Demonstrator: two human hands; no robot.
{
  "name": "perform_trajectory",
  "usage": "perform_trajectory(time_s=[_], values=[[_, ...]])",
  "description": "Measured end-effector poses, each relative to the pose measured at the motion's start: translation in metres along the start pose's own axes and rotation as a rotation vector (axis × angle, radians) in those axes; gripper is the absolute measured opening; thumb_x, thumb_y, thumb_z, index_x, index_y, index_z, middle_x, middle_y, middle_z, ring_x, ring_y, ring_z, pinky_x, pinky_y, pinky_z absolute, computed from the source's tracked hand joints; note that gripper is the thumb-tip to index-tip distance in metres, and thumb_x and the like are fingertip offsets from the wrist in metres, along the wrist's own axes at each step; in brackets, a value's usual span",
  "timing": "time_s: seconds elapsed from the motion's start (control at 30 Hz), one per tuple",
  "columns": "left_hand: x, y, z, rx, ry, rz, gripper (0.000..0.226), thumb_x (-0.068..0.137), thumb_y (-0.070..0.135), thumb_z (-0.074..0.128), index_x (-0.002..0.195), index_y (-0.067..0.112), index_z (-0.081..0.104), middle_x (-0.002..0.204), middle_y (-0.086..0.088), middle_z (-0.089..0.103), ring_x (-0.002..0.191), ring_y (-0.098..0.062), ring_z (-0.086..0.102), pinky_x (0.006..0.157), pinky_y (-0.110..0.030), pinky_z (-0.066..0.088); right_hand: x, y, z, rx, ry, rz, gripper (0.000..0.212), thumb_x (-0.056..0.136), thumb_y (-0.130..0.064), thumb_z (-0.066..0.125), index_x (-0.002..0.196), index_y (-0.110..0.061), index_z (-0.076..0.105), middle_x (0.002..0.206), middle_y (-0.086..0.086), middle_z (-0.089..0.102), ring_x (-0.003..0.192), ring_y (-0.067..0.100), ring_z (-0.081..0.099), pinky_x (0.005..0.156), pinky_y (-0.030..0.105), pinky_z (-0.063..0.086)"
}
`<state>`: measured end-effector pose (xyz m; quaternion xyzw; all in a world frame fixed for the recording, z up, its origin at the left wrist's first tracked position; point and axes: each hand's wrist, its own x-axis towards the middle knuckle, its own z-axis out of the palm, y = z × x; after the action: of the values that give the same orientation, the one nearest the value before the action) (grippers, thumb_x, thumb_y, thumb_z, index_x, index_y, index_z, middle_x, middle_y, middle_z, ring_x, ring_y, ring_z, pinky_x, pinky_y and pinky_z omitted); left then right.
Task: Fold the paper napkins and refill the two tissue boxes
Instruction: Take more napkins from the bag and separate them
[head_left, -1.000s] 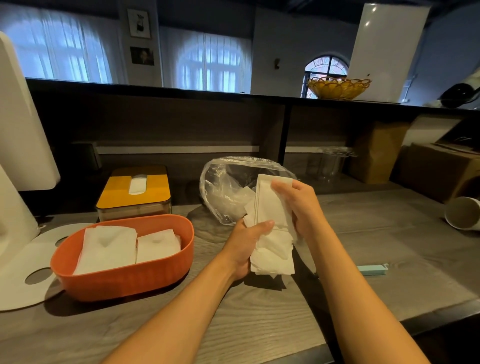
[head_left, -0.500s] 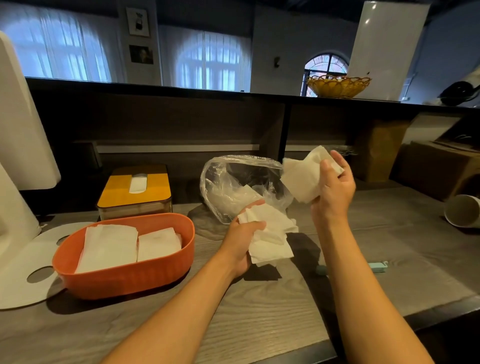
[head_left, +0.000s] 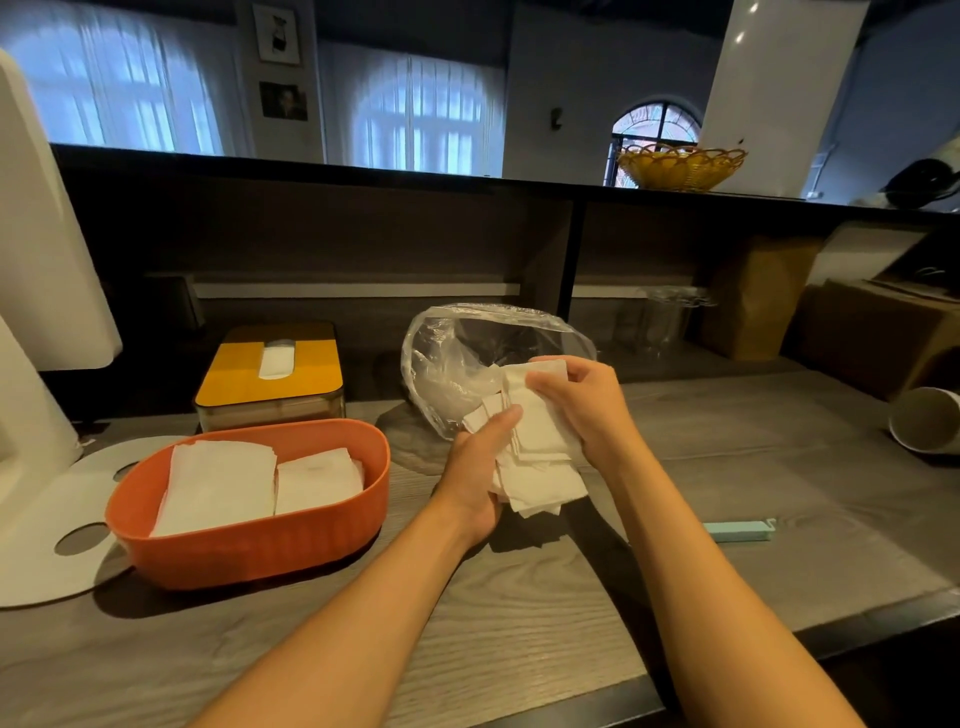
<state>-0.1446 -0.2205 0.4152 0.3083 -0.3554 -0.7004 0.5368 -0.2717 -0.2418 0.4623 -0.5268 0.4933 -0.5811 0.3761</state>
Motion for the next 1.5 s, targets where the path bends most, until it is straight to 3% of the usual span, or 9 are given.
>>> perform_trajectory(time_s=[0.2, 0.47, 0.67, 0.87, 1.03, 1.17, 1.27, 1.37, 1.5], values=[[0.004, -0.002, 0.002, -0.063, 0.018, 0.009, 0.031, 0.101, 0.012, 0.051, 0.130, 0.012, 0.062, 0.117, -0.014, 0.073, 0.106, -0.034, 0.071, 0.089, -0.049, 0.058, 0.002, 0.001, -0.001, 0.031, 0.072, -0.012, 0.011, 0.088, -0.011, 0.070, 0.094, -0.019, 0.073, 0.093, 0.006, 0.072, 0.089, 0.024, 0.070, 0.072, 0.033, 0.059], [0.005, -0.005, 0.002, -0.058, 0.052, 0.034, 0.033, 0.103, 0.013, 0.049, 0.134, 0.013, 0.059, 0.117, -0.014, 0.073, 0.102, -0.034, 0.072, 0.075, -0.044, 0.061, 0.004, 0.003, -0.002, 0.072, 0.164, -0.001, 0.011, 0.087, -0.011, 0.072, 0.085, -0.021, 0.074, 0.077, -0.005, 0.071, 0.074, 0.012, 0.070, 0.054, 0.022, 0.054], [0.008, -0.005, 0.001, 0.060, 0.177, 0.142, 0.034, 0.105, 0.013, 0.047, 0.136, 0.022, 0.058, 0.124, -0.007, 0.069, 0.110, -0.027, 0.068, 0.096, -0.050, 0.056, 0.009, 0.009, 0.004, -0.277, 0.213, -0.055, 0.047, 0.091, -0.029, 0.071, 0.135, -0.018, 0.058, 0.117, -0.010, 0.055, 0.106, 0.011, 0.056, 0.083, 0.028, 0.056], [0.007, -0.004, 0.003, 0.012, 0.191, 0.207, 0.031, 0.106, 0.015, 0.045, 0.133, 0.025, 0.059, 0.122, -0.005, 0.071, 0.112, -0.023, 0.068, 0.098, -0.046, 0.055, 0.001, 0.007, 0.018, -0.283, 0.115, -0.044, 0.034, 0.095, -0.040, 0.063, 0.087, -0.007, 0.068, 0.073, 0.001, 0.054, 0.066, 0.013, 0.049, 0.062, 0.028, 0.041], [0.006, -0.004, 0.003, -0.012, 0.125, 0.171, 0.034, 0.107, 0.015, 0.042, 0.134, 0.026, 0.060, 0.118, -0.001, 0.073, 0.109, -0.017, 0.069, 0.092, -0.037, 0.056, -0.007, 0.006, 0.029, -0.428, -0.019, -0.122, 0.022, 0.094, -0.041, 0.061, 0.101, -0.021, 0.066, 0.088, -0.004, 0.067, 0.083, 0.013, 0.064, 0.075, 0.031, 0.053], [0.006, -0.003, 0.000, -0.127, 0.112, 0.122, 0.031, 0.106, 0.013, 0.045, 0.131, 0.018, 0.061, 0.117, -0.010, 0.073, 0.109, -0.026, 0.070, 0.090, -0.043, 0.057, -0.006, 0.005, 0.023, -0.506, 0.039, -0.179, 0.030, 0.098, -0.030, 0.054, 0.081, -0.009, 0.065, 0.071, 0.000, 0.061, 0.065, 0.014, 0.055, 0.060, 0.029, 0.044], [0.006, -0.002, 0.000, -0.225, 0.139, 0.074, 0.029, 0.106, 0.013, 0.044, 0.130, 0.014, 0.061, 0.119, -0.014, 0.072, 0.109, -0.033, 0.068, 0.090, -0.048, 0.056, -0.002, 0.001, 0.015, -0.347, 0.242, -0.119, 0.037, 0.097, -0.016, 0.049, 0.060, -0.011, 0.049, 0.058, 0.001, 0.041, 0.054, 0.010, 0.035, 0.053, 0.029, 0.028], [0.006, 0.000, -0.001, -0.294, 0.153, 0.047, 0.031, 0.107, 0.017, 0.044, 0.134, 0.016, 0.058, 0.124, -0.012, 0.070, 0.109, -0.031, 0.067, 0.084, -0.044, 0.058, -0.004, -0.014, 0.004, 0.116, 0.358, 0.077, 0.026, 0.101, -0.021, 0.047, 0.080, -0.014, 0.061, 0.078, 0.005, 0.063, 0.073, 0.015, 0.057, 0.064, 0.029, 0.042], [0.006, 0.000, -0.001, -0.322, 0.151, 0.044, 0.035, 0.107, 0.022, 0.043, 0.139, 0.015, 0.055, 0.125, -0.012, 0.069, 0.111, -0.032, 0.066, 0.083, -0.043, 0.056, -0.006, -0.022, 0.004, 0.601, 0.202, 0.179, 0.015, 0.104, -0.027, 0.047, 0.107, -0.022, 0.060, 0.092, 0.005, 0.076, 0.091, 0.019, 0.070, 0.072, 0.033, 0.056]])
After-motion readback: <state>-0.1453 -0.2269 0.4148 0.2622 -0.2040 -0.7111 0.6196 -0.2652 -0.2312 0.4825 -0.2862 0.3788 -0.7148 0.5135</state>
